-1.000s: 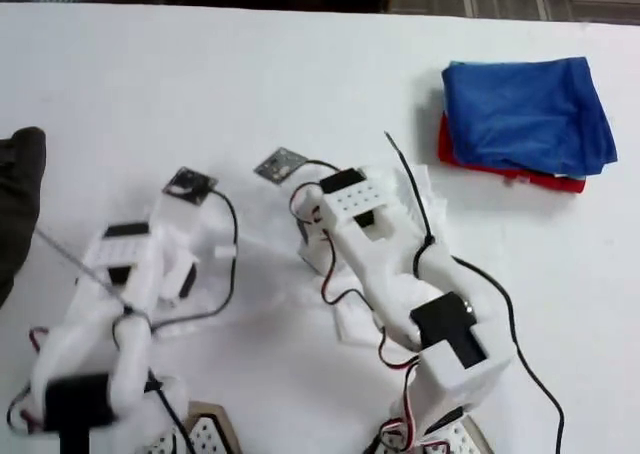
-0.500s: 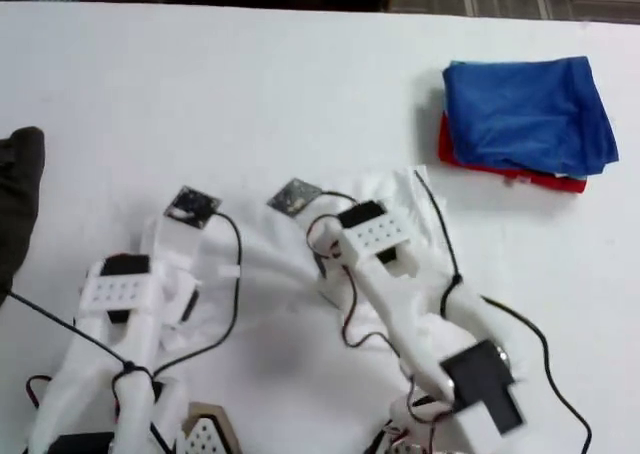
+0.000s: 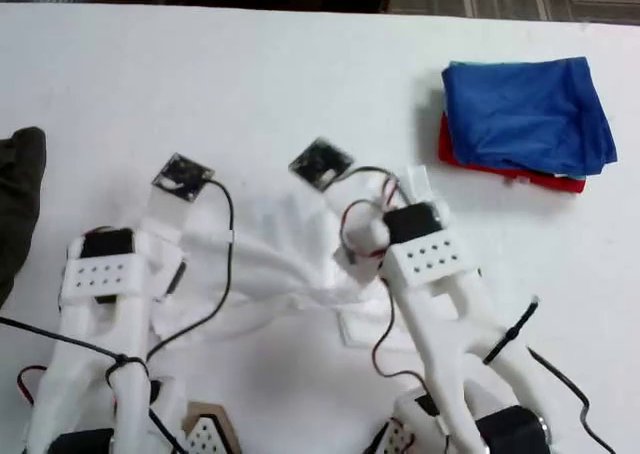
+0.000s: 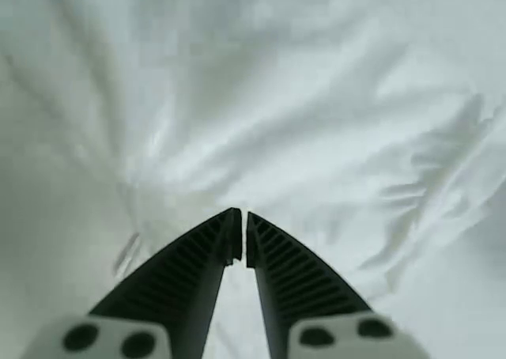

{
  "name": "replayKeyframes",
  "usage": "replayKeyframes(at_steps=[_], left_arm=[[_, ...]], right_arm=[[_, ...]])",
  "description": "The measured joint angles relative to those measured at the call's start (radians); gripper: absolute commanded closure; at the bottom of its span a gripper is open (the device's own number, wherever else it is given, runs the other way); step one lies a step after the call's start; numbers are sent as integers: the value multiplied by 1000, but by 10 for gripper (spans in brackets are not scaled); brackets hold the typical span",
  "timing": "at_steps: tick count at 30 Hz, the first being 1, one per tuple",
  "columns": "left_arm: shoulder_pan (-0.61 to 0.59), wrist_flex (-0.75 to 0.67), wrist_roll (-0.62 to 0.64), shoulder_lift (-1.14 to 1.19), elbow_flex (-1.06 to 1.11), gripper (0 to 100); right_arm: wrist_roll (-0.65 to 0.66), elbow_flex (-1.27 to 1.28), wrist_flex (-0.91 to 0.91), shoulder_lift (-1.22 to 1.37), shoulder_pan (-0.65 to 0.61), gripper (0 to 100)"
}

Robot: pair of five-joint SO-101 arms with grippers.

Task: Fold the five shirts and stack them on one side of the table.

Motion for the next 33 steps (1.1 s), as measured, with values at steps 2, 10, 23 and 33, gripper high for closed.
replayKeyframes(at_steps=[2, 10, 23, 33], left_arm=[[17, -26, -3, 54, 8, 973], [15, -44, 41, 338, -68, 973], [-12, 158, 69, 689, -422, 973], [-61, 304, 71, 985, -861, 973]], right_arm=[[0, 0, -77, 55, 61, 979], [-2, -29, -281, 365, 172, 979], [-43, -520, -35, 822, 176, 979], [-61, -937, 103, 1085, 169, 979]])
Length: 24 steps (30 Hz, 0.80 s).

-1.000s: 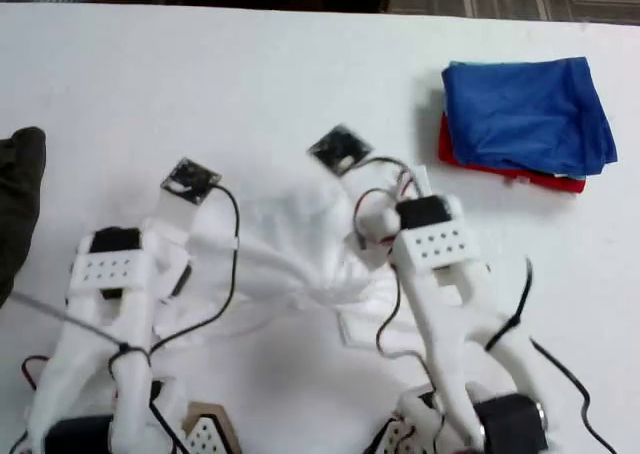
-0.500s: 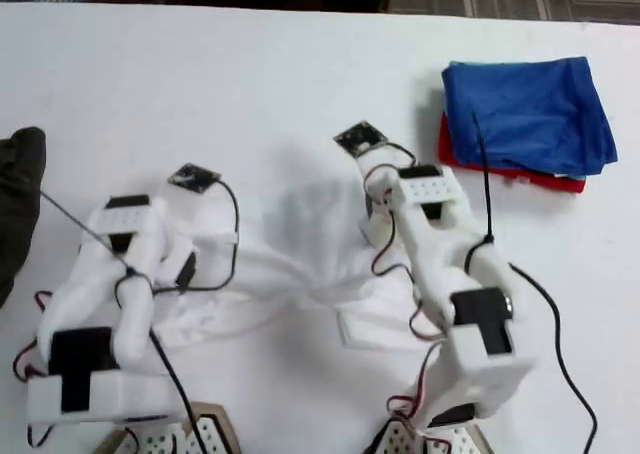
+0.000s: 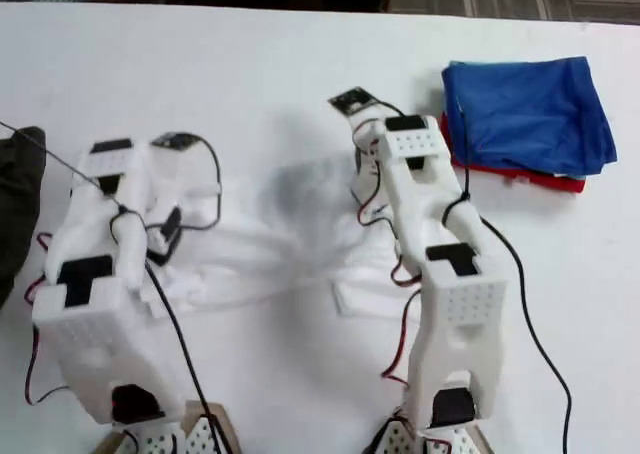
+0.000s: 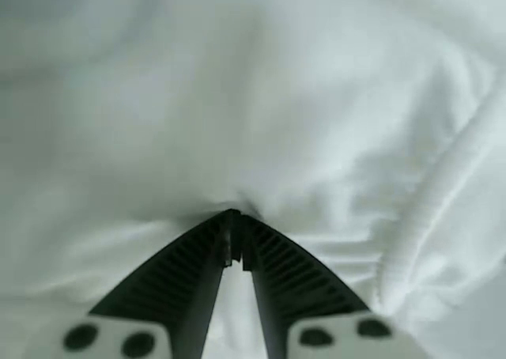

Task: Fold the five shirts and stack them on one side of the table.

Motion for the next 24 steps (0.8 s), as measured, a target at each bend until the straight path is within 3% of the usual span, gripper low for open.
replayKeyframes(at_steps=[6, 14, 24], left_arm=[[-6, 89, -2, 169, -304, 973], [-8, 321, -2, 393, -760, 973], [-14, 397, 14, 400, -839, 973]], right_arm=[[-2, -236, 29, 132, -25, 980], [-3, -511, 161, 261, -49, 980], [-3, -649, 315, 276, -68, 979]])
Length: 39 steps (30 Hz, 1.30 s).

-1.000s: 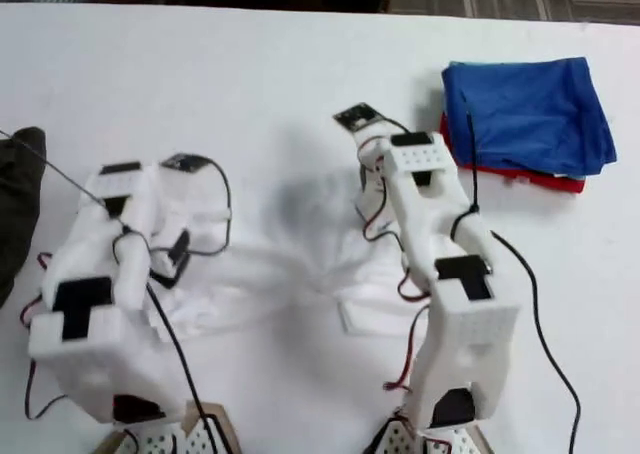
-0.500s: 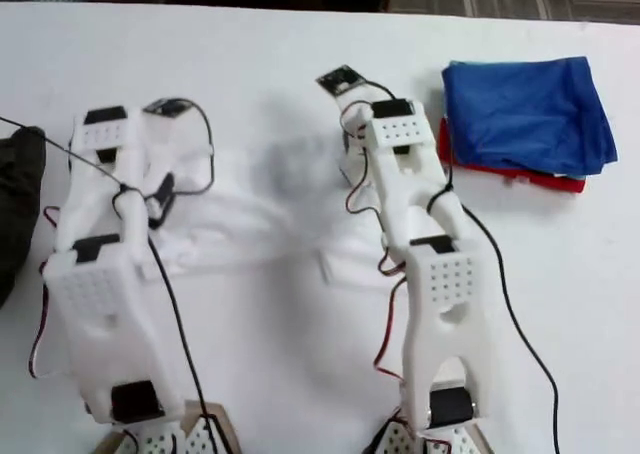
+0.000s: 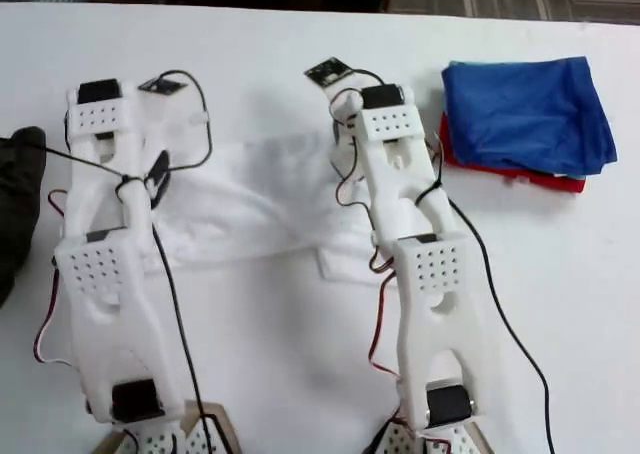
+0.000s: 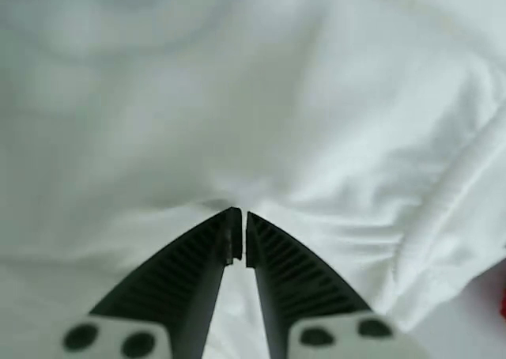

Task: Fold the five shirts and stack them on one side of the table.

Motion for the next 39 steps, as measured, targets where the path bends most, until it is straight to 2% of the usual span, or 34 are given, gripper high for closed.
replayKeyframes(at_steps=[3, 7, 12, 20, 24, 28, 39], left_arm=[[-11, 2, 2, 0, 44, 973], [-8, -41, 2, -44, 226, 973], [-8, -239, 2, -287, 595, 973], [40, -583, 5, -799, 1286, 973], [31, -694, 5, -939, 1459, 973], [29, -766, 5, -979, 1545, 973], [25, -830, 5, -1008, 1606, 970]], right_arm=[[0, -48, 60, 0, -2, 979], [0, -135, 138, 0, 0, 979], [0, -212, 175, 0, 0, 979], [0, -143, 176, -8, 0, 979], [0, 3, 176, -103, -6, 979], [9, 215, 152, -219, -25, 979], [17, 977, -233, -560, -124, 979]])
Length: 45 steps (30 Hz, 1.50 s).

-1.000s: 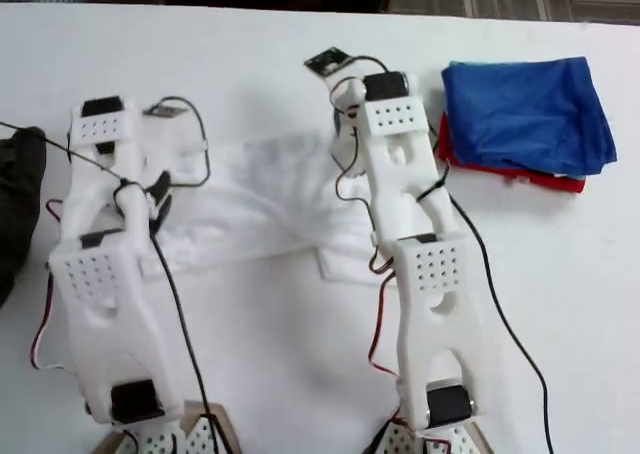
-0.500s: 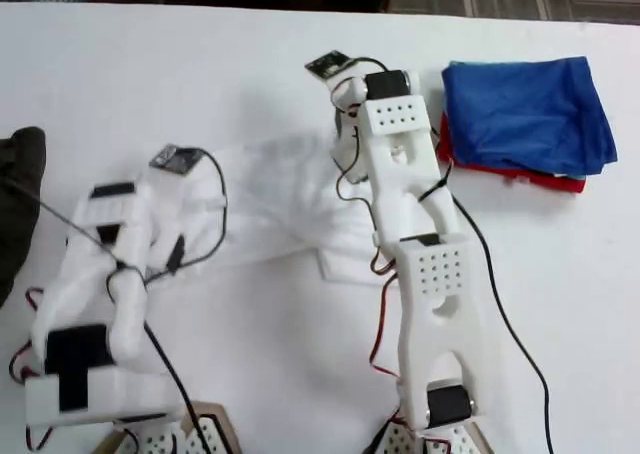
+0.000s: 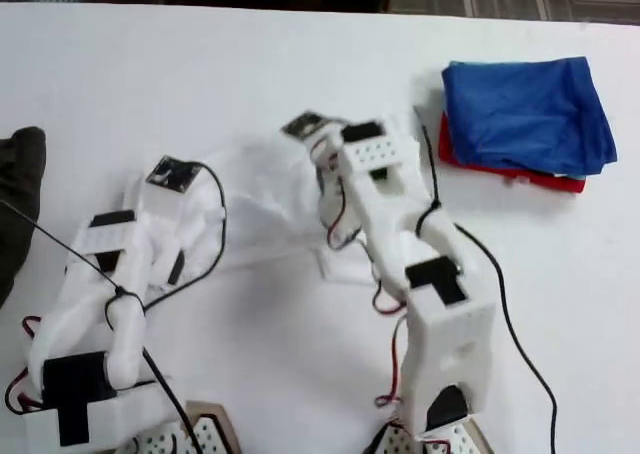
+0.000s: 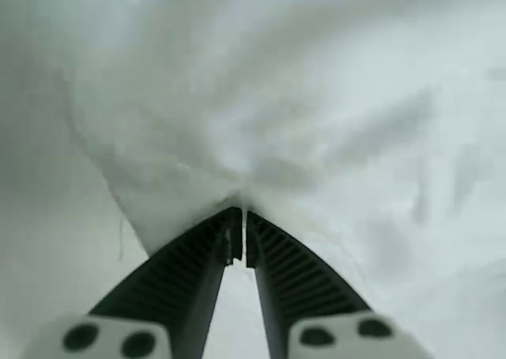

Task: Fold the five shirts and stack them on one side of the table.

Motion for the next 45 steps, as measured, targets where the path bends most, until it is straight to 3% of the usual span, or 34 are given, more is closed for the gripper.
replayKeyframes(at_steps=[5, 10, 16, 20, 35, 45], left_arm=[[0, -2, 0, 0, 2, 970], [-2, -60, 0, -8, 52, 970], [-2, -63, 0, -8, 57, 970], [-2, -66, 2, -8, 57, 970], [-2, -66, 2, -8, 57, 970], [-2, -69, 2, -8, 57, 970]], right_arm=[[18, 262, -46, -222, -5, 979], [69, 316, -114, -404, -3, 979], [-8, 324, -362, -425, 0, 979], [-17, 324, -399, -327, -44, 979], [-15, 325, -147, -264, -74, 979], [98, 325, -3, -310, -57, 978]])
